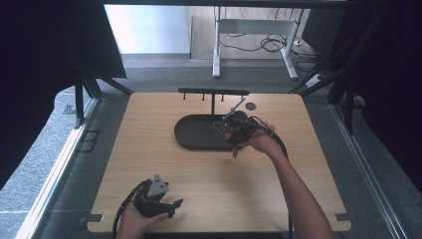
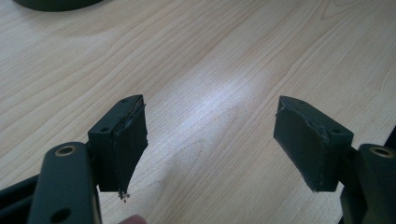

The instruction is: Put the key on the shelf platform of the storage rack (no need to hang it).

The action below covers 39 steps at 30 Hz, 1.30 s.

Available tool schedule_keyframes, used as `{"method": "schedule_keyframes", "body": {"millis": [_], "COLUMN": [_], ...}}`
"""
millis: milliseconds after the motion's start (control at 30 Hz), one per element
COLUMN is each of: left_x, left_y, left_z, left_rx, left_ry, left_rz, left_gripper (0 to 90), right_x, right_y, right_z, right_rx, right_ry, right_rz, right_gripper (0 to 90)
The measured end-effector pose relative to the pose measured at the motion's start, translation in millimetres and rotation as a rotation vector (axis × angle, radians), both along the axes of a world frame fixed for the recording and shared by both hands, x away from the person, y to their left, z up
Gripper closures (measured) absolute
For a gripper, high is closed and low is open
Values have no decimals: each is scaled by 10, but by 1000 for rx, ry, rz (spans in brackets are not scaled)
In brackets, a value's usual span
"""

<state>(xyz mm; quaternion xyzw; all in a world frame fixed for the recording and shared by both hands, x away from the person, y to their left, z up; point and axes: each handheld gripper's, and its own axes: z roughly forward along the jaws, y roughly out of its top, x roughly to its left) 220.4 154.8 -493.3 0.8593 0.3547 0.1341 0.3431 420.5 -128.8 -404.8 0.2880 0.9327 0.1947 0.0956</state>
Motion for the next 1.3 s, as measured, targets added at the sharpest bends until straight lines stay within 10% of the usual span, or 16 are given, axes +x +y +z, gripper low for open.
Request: {"method": "schedule_keyframes", "body": {"millis": [1300], "left_x": [4], "left_y": [-25], "left_z": [-23], "left_rx": [7], "left_ry": [7], "left_rz": [-8], "left_gripper": [263], "right_x": [17], "right_y": [58], "right_z": [-210], "right_rx": [-25], "right_ry": [28], "right_rz": [10], "right_gripper": [666]}}
